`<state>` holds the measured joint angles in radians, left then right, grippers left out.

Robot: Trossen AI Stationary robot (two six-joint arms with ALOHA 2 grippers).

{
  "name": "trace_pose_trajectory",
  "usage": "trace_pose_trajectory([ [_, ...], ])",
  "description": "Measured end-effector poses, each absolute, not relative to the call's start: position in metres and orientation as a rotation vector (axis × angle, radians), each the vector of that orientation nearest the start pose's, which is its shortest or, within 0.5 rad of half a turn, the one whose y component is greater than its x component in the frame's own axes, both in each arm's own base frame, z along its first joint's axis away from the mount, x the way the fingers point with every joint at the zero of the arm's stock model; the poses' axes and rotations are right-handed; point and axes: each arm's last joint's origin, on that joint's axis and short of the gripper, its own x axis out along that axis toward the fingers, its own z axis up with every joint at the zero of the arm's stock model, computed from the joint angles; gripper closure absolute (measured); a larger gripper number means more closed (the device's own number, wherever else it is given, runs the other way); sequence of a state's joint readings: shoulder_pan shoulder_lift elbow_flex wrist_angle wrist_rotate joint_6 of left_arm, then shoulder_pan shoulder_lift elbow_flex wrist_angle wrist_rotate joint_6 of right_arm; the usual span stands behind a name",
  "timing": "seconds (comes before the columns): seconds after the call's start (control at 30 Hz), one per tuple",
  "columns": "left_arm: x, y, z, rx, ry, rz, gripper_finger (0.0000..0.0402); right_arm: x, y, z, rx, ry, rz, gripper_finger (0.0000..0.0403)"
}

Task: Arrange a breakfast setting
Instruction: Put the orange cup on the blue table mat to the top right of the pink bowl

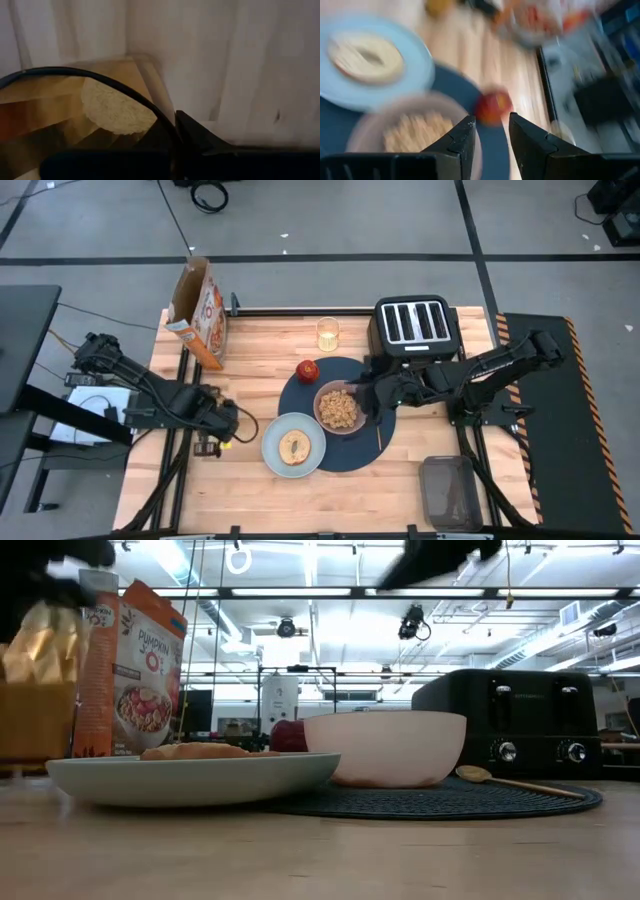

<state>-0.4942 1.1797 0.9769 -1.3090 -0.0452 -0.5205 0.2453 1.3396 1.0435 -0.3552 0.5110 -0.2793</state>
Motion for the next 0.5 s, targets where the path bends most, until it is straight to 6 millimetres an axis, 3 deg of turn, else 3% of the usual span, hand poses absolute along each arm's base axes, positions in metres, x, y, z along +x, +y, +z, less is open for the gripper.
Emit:
trace_pose_trajectory([
  [0.17, 0.166, -0.084, 0.293, 0.294, 1.346, -0.224, 0.0388, 0.296, 0.061, 0.301, -0.511, 0.568, -0.056, 0.0250],
  [0.3, 0.174, -0.080, 0.312, 0.545, 1.214, -0.435, 0.0388, 0.322, 0.069, 0.320, -0.509, 0.535, 0.029, 0.0209],
  [0.5, 0.195, -0.074, 0.324, 0.697, 1.069, -0.500, 0.0388, 0.365, 0.082, 0.329, -0.628, 0.554, 0.202, 0.0153],
])
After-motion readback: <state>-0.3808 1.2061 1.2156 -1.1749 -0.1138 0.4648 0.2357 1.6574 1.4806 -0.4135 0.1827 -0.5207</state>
